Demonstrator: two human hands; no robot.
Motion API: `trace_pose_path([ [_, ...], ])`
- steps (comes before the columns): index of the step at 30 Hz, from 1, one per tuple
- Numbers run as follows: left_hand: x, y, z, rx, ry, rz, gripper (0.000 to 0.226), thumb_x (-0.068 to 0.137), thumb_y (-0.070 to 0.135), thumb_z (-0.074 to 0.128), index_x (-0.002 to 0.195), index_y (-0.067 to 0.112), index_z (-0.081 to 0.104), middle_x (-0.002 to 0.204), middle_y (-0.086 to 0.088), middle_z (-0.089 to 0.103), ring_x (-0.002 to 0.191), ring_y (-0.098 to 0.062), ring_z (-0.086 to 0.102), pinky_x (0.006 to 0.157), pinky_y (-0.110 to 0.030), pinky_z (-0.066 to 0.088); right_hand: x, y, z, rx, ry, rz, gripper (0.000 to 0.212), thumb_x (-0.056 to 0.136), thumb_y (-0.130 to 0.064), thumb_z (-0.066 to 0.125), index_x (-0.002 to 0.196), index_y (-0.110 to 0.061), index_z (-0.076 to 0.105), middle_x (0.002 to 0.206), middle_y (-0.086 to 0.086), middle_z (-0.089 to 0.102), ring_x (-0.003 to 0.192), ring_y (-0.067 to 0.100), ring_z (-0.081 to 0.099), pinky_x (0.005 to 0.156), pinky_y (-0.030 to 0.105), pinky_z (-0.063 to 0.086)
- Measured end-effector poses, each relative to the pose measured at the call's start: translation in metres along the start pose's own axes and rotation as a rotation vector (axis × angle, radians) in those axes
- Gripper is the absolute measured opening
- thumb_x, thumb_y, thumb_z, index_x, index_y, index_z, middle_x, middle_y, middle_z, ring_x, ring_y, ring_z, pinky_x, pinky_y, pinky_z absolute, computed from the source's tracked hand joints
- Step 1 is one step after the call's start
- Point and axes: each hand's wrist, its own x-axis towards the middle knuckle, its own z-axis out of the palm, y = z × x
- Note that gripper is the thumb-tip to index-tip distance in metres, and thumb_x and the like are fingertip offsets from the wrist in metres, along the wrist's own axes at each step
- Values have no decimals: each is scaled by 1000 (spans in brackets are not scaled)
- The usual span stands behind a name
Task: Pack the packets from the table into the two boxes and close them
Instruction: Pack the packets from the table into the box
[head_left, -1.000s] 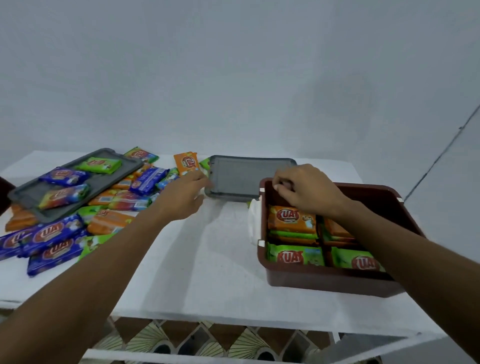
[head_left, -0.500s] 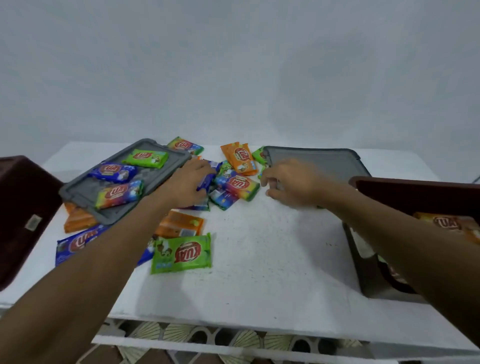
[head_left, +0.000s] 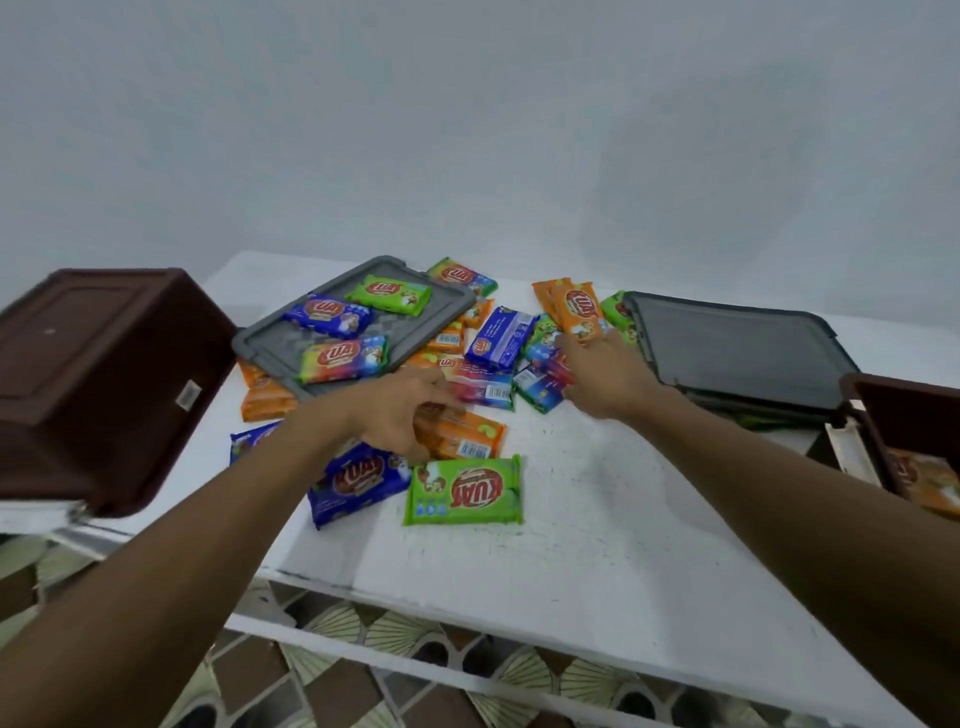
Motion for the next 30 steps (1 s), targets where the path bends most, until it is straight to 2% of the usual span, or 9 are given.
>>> trace_pose_path([
  [4, 3, 3, 5, 175, 35, 63, 81, 78, 43, 76, 147, 30, 36, 150, 3, 36, 134, -20, 32, 111, -41, 31, 0, 0, -5, 69, -5, 77, 89, 70, -49, 73, 140, -16, 31, 138, 15, 47, 127, 36, 41, 103, 47, 40],
  [9, 5, 10, 4, 132, 152, 51, 63, 87, 44, 66, 142, 22, 44, 137, 1, 51, 120, -16, 45, 96, -28, 36, -9, -1, -25, -16, -5, 50, 84, 71, -53, 74, 135, -15, 37, 134, 12, 46, 119, 29, 49, 96, 42, 44],
  [13, 6, 25, 3, -303, 297, -3, 34, 101, 35, 44, 126, 19, 59, 112, -2, 65, 98, -16, 61, 88, -39, 52, -24, 16, -44, 209, -60, 5, 76, 72, -40, 79, 134, -18, 39, 119, 4, 58, 94, 17, 59, 75, 29, 50],
  [16, 8, 42, -6, -617, 362, -76, 31, 103, 26, 39, 112, 7, 62, 93, -4, 66, 79, -17, 64, 75, -34, 53, -40, 33, -60, 385, -108, -25, 79, 72, -28, 81, 138, -20, 38, 107, -2, 56, 79, 10, 61, 61, 20, 53],
  [19, 13, 58, -15, -704, 343, -84, 35, 103, 23, 39, 107, -7, 55, 82, -10, 60, 67, -17, 57, 64, -31, 48, -54, 54, -71, 382, -119, -71, 81, 71, -30, 82, 140, -23, 40, 114, -3, 56, 89, 11, 59, 73, 23, 53],
  [21, 19, 67, -19, -801, 348, -108, 35, 103, 25, 41, 107, -6, 57, 86, -12, 65, 68, -17, 63, 63, -30, 51, -64, 67, -77, 486, -118, -83, 65, 73, -37, 81, 128, -24, 50, 112, -4, 63, 91, 12, 62, 80, 26, 53],
  [24, 26, 96, -27, -907, 367, -79, 30, 100, 29, 49, 103, 3, 64, 91, -9, 71, 70, -13, 69, 61, -26, 54, -85, 86, -88, 678, -32, -17, 33, 83, -43, 71, 110, -25, 62, 99, -6, 69, 86, 11, 66, 77, 28, 52],
  [27, 38, 131, -35, -899, 369, 1, 23, 96, 25, 57, 95, 3, 65, 84, -6, 71, 69, -11, 68, 61, -24, 53, -109, 112, -95, 922, 45, 94, 23, 85, -29, 73, 100, -15, 63, 86, -1, 72, 69, 11, 68, 62, 23, 51],
  [30, 51, 164, -42, -866, 387, 36, 23, 93, 28, 62, 95, 6, 67, 90, -12, 72, 79, -18, 69, 72, -34, 54, -137, 142, -100, 1182, 81, 157, 34, 83, -14, 74, 113, -13, 59, 101, 11, 73, 83, 23, 73, 73, 36, 59],
])
